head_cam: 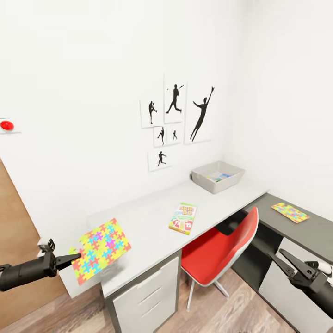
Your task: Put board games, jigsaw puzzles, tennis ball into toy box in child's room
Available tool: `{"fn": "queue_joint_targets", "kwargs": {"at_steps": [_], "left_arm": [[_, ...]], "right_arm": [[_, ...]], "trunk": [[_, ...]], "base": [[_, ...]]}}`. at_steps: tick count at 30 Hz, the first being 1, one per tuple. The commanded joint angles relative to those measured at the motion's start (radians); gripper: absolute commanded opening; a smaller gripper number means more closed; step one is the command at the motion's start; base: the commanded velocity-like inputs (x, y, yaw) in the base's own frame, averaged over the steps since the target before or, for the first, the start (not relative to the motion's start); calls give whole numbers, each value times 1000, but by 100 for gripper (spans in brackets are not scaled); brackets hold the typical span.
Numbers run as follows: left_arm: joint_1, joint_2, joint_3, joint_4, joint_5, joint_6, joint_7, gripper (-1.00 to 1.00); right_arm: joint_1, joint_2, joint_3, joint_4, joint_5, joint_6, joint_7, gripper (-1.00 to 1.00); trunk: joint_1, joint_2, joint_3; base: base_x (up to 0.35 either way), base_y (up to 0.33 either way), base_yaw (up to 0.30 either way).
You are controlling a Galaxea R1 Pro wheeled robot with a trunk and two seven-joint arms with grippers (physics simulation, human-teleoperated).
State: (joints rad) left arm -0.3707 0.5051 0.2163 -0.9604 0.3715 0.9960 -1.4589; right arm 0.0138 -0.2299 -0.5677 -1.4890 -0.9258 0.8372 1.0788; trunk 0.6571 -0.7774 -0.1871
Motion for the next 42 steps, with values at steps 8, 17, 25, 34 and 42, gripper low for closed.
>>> {"fn": "queue_joint_targets", "kwargs": {"at_steps": [8,17,25,34,42], "left_arm": [[0,4,-3,-3,1,10,-4,-100],[0,20,-3,-3,1,10,-5,-100],[0,20,-3,-7,1,10,-5,-100],[0,21,-3,-8,1,10,-5,-100],[0,20,-3,-8,1,9,-5,-100]], "right_arm": [[0,1,2,-2,-4,5,0,100],[0,-1,0,-1,-4,7,-2,100],[0,-2,-3,0,-4,10,-2,100],[0,-2,-3,2,-4,13,-4,100],[0,-1,-2,1,-4,19,-6,100]], "trunk": [[-31,55,35],[-65,118,75],[-96,174,110],[-130,237,148],[-161,293,180]], "base": [[-39,0,-197],[-101,0,-199],[-9,0,-204],[0,0,-236],[0,0,-247]]}}
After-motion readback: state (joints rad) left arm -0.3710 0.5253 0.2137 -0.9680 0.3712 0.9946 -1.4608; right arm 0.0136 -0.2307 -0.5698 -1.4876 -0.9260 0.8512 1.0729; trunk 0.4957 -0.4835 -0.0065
